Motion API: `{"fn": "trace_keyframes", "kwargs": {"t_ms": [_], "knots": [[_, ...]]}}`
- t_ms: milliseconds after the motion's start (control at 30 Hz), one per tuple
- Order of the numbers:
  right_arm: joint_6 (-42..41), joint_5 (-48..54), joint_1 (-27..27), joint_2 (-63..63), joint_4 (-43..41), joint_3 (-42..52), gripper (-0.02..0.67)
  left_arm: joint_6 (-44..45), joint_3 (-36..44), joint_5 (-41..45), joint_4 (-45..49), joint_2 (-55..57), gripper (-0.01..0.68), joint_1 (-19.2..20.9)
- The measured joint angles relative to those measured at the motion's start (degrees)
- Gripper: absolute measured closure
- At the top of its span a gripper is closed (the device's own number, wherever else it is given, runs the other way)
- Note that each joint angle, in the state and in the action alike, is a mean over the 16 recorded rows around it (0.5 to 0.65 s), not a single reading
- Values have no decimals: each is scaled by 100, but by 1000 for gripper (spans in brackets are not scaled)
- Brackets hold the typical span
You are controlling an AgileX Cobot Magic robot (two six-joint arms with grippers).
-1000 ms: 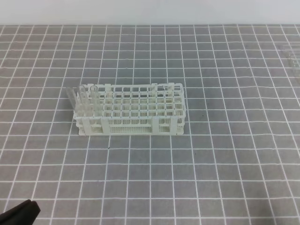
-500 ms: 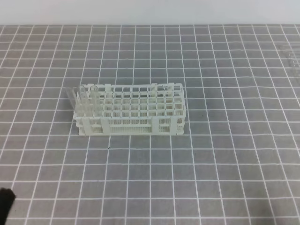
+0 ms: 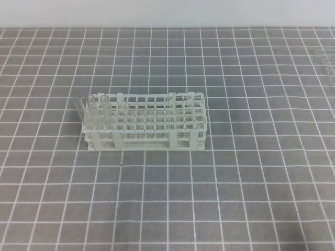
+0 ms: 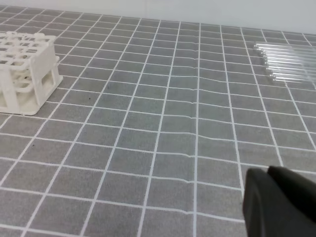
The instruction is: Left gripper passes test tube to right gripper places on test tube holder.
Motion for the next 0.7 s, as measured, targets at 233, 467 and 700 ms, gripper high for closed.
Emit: {"fn": "trace_keyframes", "kwargs": {"t_ms": [233,467,700], "knots": [[0,-9,0,0,5,0,662,438,-9,171,-100,-5,646,48],[0,-9,0,0,16,0,662,1648,-18,418,-721,21,646,-124],[0,-9,0,0,25,0,662,2727,-13,774,-1355,8,646,-125]]}}
